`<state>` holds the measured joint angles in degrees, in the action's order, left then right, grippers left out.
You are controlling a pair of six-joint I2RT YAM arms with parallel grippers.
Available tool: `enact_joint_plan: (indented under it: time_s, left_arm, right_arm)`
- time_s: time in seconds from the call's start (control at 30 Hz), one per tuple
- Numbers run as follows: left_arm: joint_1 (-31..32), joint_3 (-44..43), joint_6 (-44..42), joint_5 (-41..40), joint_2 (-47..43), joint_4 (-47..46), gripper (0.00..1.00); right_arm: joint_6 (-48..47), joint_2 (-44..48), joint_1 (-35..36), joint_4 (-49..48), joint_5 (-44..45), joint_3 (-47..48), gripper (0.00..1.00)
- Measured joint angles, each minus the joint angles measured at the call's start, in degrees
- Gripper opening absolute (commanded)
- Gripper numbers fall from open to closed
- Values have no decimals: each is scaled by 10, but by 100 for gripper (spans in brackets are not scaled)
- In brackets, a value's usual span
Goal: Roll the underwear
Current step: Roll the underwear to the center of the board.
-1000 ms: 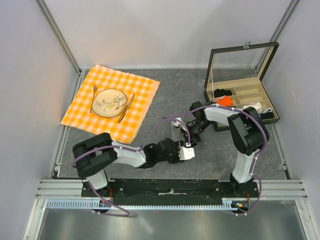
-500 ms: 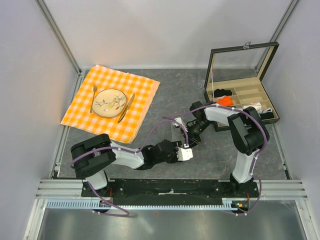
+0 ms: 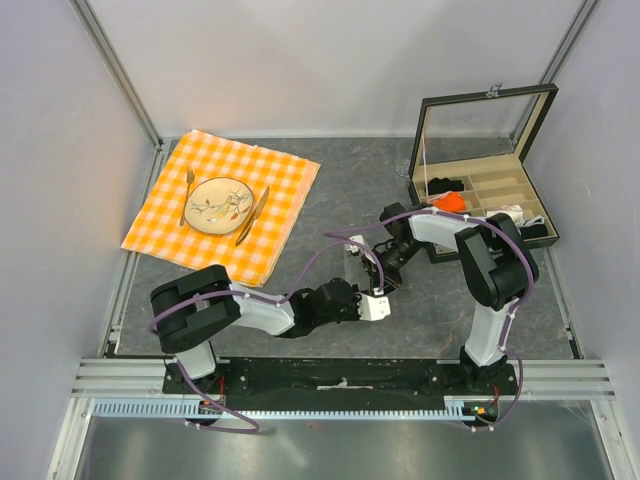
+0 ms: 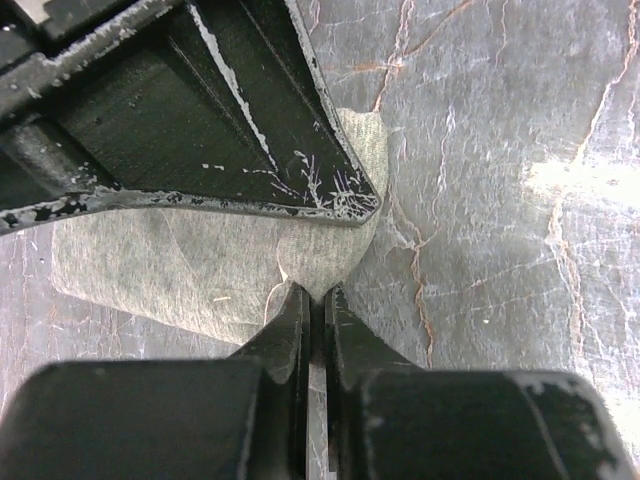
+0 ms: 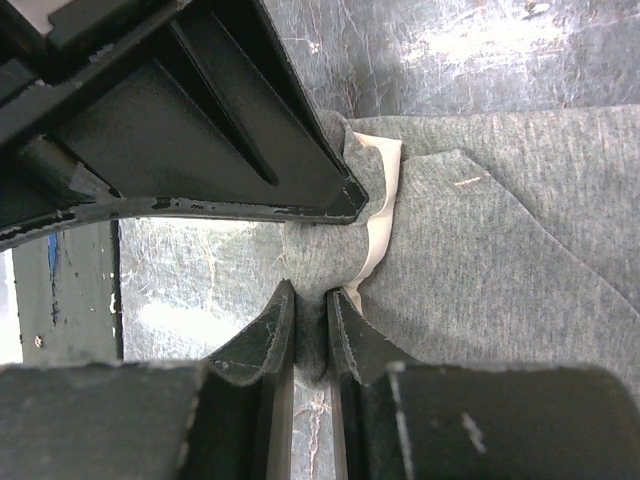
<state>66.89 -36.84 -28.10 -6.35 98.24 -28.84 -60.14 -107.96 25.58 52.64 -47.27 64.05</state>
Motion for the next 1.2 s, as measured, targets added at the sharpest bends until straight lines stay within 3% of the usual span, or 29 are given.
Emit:
enact_joint_plan:
  time_s: [0.3,0.53,0.8,0.97,1.07,1.2]
  left_arm:
    - [-13,-36,25,44,0,63,2]
    - [-85,-112,127,208,17,176,2]
    - [-181,-241,250,430,118,287,2]
    - [-226,-292,324,535,180,322,4]
    - [-249,-313,366,585,210,334,6]
    - [-260,-329,398,610,230,348,8]
  right_arm:
    - [4,11,-22,9,-3,-3,37]
    - [6,90,-100,11,5,-9,42]
    - [-16,207,-175,-11,6,-38,43]
    - [-91,287,-158,-17,-4,-111,55]
    - [-117,330,-110,-50,10,-170,61]
    - [-116,372,-16,-148,64,-240,62]
